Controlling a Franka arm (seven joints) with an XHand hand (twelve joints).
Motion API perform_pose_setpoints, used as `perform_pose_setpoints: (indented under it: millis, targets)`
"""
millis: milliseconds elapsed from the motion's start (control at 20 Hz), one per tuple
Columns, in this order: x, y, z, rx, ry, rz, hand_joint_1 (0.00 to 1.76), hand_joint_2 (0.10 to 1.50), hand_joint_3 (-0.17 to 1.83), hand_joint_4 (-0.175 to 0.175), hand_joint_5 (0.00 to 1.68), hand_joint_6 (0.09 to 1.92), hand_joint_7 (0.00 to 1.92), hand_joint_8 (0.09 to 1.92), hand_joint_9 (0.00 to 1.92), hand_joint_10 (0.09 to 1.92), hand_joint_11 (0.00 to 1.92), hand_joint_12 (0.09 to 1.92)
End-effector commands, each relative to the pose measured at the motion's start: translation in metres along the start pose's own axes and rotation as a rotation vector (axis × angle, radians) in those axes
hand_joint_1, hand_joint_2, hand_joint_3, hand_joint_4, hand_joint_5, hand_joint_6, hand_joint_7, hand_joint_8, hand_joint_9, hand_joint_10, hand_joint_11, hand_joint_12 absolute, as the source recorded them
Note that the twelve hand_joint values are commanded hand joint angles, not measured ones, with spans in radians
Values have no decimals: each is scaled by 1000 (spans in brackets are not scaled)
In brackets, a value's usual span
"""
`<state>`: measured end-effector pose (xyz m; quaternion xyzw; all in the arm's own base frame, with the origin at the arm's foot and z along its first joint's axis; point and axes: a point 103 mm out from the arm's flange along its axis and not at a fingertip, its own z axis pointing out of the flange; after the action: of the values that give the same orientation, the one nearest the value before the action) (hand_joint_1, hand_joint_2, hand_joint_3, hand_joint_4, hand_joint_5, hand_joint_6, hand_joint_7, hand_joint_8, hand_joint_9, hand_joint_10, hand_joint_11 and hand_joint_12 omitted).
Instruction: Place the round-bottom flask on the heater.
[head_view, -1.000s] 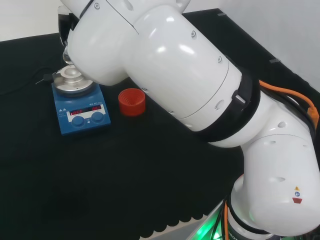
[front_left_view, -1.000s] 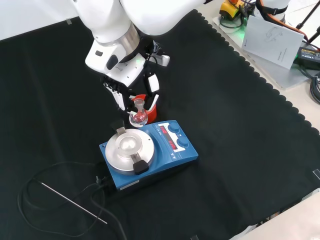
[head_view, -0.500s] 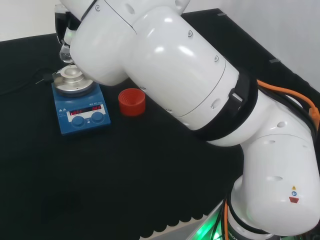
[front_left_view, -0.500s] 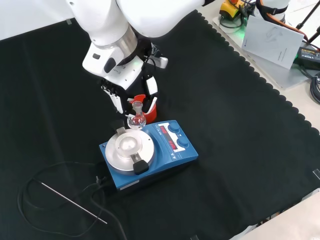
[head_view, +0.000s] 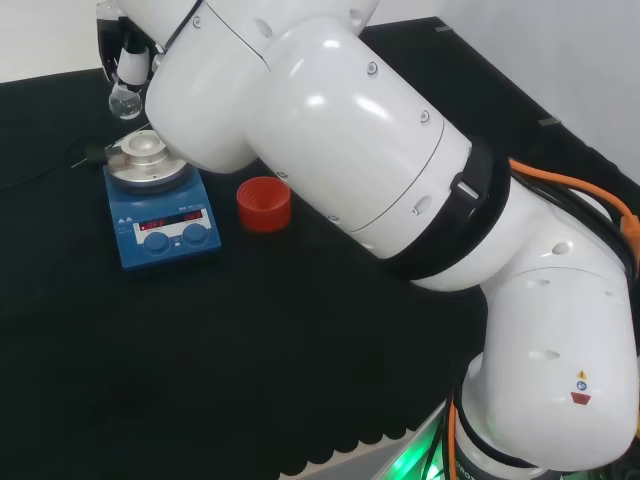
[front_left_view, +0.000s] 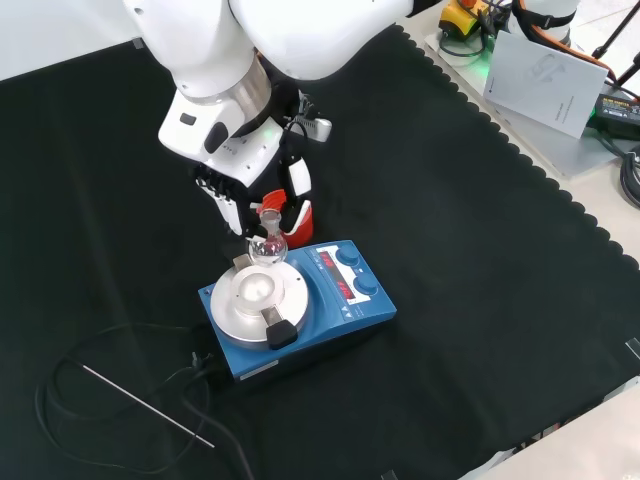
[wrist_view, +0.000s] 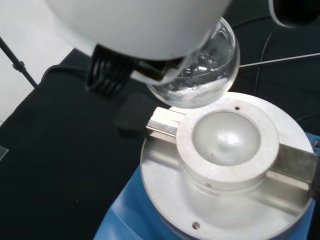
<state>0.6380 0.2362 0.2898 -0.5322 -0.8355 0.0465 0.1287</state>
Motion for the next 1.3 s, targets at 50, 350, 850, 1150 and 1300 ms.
perform_pose_setpoints:
  millis: [50, 350, 850, 1150, 1300]
  targets:
    - [2, 4, 5, 4, 2, -6, 1329, 463, 978, -175, 1229, 726, 1462, 676, 1739, 340, 1694, 928]
    - [0, 8, 7, 23, 9, -6, 1329, 463, 978, -175, 1230, 726, 1462, 676, 1739, 340, 1694, 928]
    - [-14, 18, 19, 8, 16, -11, 1329, 462, 978, -175, 1229, 727, 1462, 676, 1740, 340, 1694, 927]
    - [-19, 21, 24, 24, 24, -1, 1329, 462, 978, -175, 1229, 727, 1462, 676, 1740, 340, 1695, 928]
    - [-24, 29, 36, 35, 32, 1, 1329, 462, 978, -175, 1229, 727, 1462, 676, 1740, 340, 1695, 928]
